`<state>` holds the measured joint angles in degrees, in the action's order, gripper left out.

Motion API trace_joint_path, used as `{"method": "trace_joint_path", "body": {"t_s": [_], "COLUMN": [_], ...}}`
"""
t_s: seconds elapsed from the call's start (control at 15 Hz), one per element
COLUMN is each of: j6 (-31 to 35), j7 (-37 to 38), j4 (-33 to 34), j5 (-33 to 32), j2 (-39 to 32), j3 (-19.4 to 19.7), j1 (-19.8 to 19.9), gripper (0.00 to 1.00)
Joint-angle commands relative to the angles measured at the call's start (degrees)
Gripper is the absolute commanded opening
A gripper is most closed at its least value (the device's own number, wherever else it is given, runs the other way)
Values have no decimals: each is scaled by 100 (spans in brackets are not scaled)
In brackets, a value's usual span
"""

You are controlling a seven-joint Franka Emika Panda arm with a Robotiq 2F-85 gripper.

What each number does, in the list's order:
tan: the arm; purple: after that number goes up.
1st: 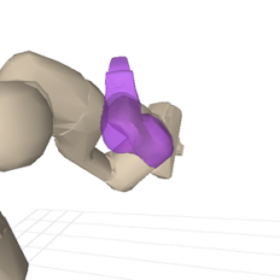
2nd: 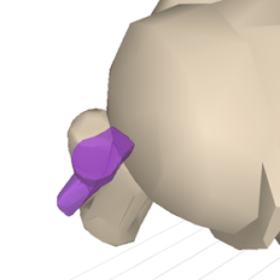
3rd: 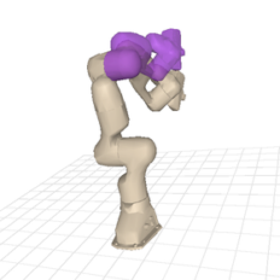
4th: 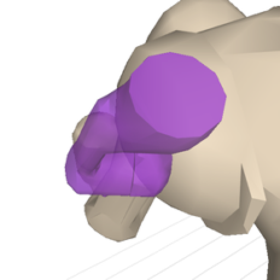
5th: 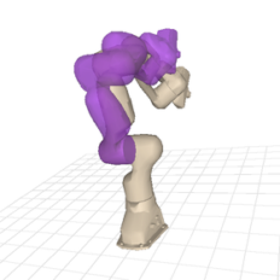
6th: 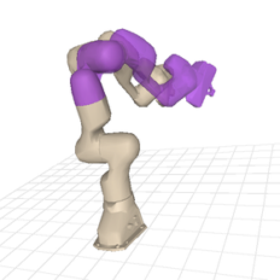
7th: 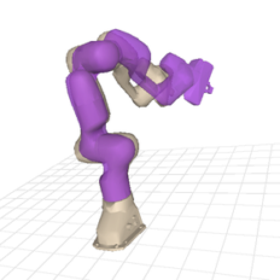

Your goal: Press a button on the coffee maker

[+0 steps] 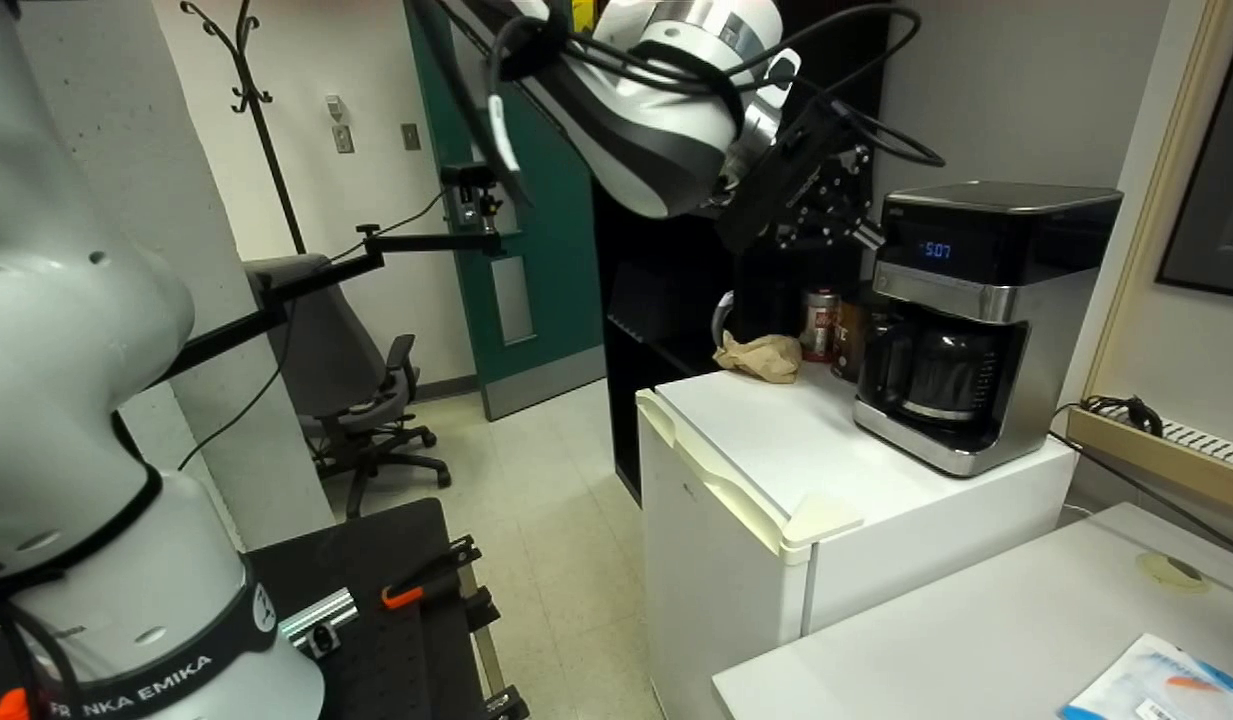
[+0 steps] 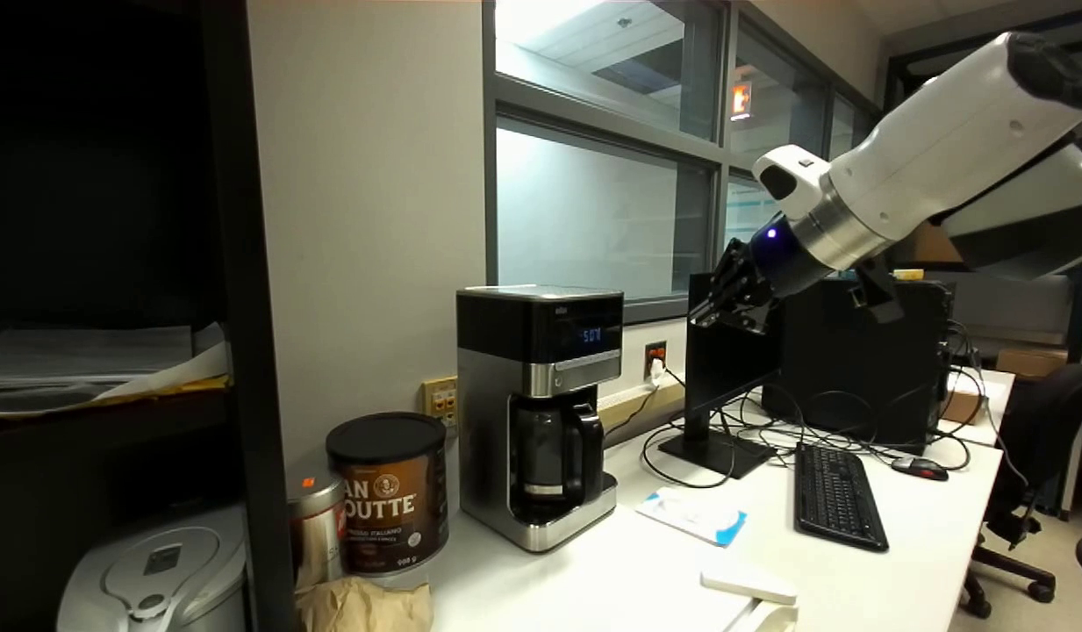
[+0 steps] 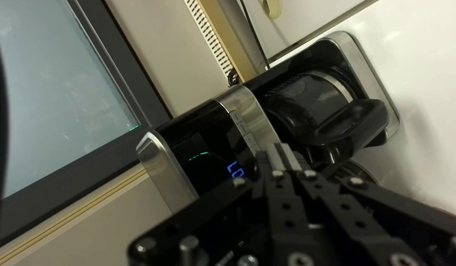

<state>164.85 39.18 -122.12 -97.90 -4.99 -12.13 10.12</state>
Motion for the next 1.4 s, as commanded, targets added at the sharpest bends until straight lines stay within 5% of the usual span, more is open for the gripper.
{"method": "trace_joint_path", "body": {"t_s": [0.0,0.6,1.33], "j6": [-260,-659,-944], "j7": [1016,2663,3123], "j4": [607,1279,1996], "j5": [-870,-2214,-2851], "j2": [-680,-1656,-2373], "j3": [-107,-372,-551], "j1": [-134,-272,-339], "gripper": [0,0,0]}}
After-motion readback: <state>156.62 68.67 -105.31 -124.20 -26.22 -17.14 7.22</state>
